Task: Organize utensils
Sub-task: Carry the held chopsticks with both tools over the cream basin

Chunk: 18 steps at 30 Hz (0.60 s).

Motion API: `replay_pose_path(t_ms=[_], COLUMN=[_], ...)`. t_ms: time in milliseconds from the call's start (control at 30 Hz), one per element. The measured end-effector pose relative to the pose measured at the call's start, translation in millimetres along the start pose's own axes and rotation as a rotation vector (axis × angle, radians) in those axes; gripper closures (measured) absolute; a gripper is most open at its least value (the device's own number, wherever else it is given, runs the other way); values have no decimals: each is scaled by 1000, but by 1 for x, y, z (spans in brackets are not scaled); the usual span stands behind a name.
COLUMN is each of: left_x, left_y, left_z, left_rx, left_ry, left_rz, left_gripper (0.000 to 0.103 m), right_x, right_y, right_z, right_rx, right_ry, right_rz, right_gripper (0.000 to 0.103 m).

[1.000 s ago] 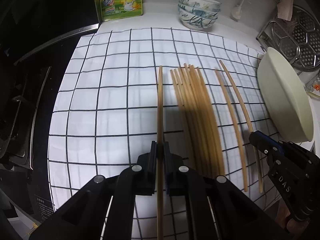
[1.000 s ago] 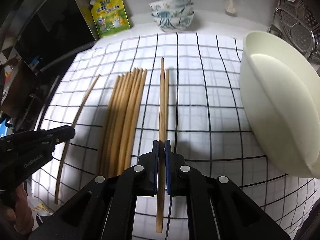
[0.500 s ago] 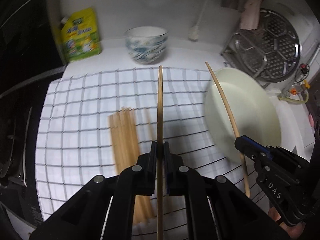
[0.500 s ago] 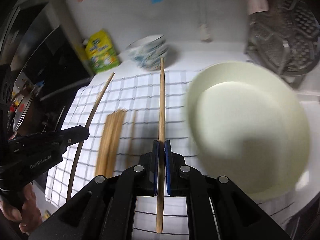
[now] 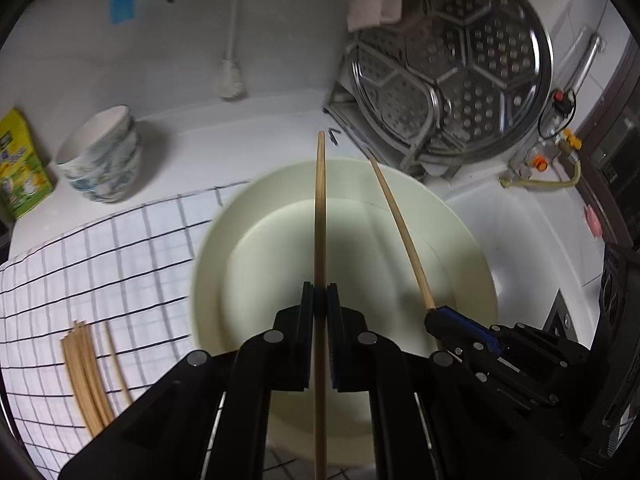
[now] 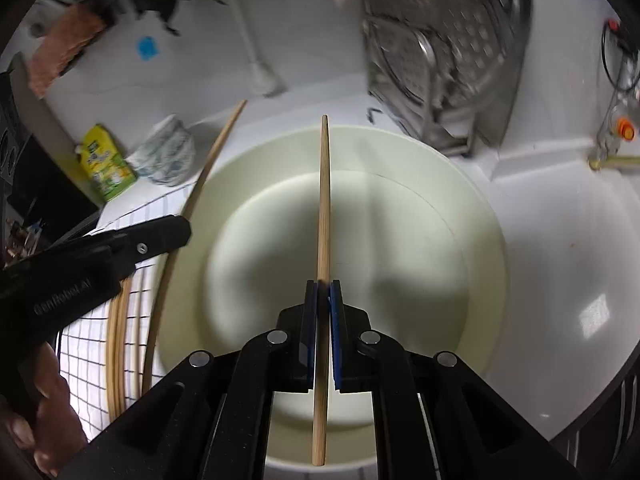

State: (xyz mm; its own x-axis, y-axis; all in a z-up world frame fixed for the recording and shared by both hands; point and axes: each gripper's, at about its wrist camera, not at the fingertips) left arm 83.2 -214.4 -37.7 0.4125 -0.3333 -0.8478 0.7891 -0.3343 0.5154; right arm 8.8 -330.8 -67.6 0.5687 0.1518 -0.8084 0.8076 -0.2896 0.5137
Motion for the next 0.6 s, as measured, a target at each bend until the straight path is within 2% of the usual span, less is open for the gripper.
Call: replay_pose_path(t_ms=[233,367,433,467,500,533,567,600], left_x=[52,66,68,68,66,65,64,62], left_y=[0,-1,0,1,1,3,4,4], left_z=[18,22,21,20,20,20,20,18], left_rx=[10,21,13,12,14,14,12,7], left_ry=[37,68,74,75,83,93,97,100], left_rz=[-103,-125,-130,-128,-122,-115,-106,-94], left_gripper=[96,95,92,86,76,70,59,56], right_x=[31,42,43,41,38,35,33,29], right_y=[-3,-8,-10,-10,-11,-10,-10,-10], right_z=[27,37,40,40,39,38,38,38], right_rx=[32,42,44,46,44,40,39,38], right_ry=[15,16,13,15,13,7,3,4], right_rz=[-60,-82,-81,-76,-70,-63,-56,-47], right_gripper=[97,97,97,97,96,91,89,89])
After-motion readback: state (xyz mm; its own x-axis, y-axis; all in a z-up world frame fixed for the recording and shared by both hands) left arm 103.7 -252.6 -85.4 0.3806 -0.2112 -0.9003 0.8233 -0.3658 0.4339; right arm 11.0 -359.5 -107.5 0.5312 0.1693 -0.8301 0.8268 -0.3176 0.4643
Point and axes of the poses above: each gripper's, at about its wrist camera, not at the fingertips, and x roughly the way its jaws point, z to its right, y to its top, and after that the axes turned 6 degrees about y, right-handed
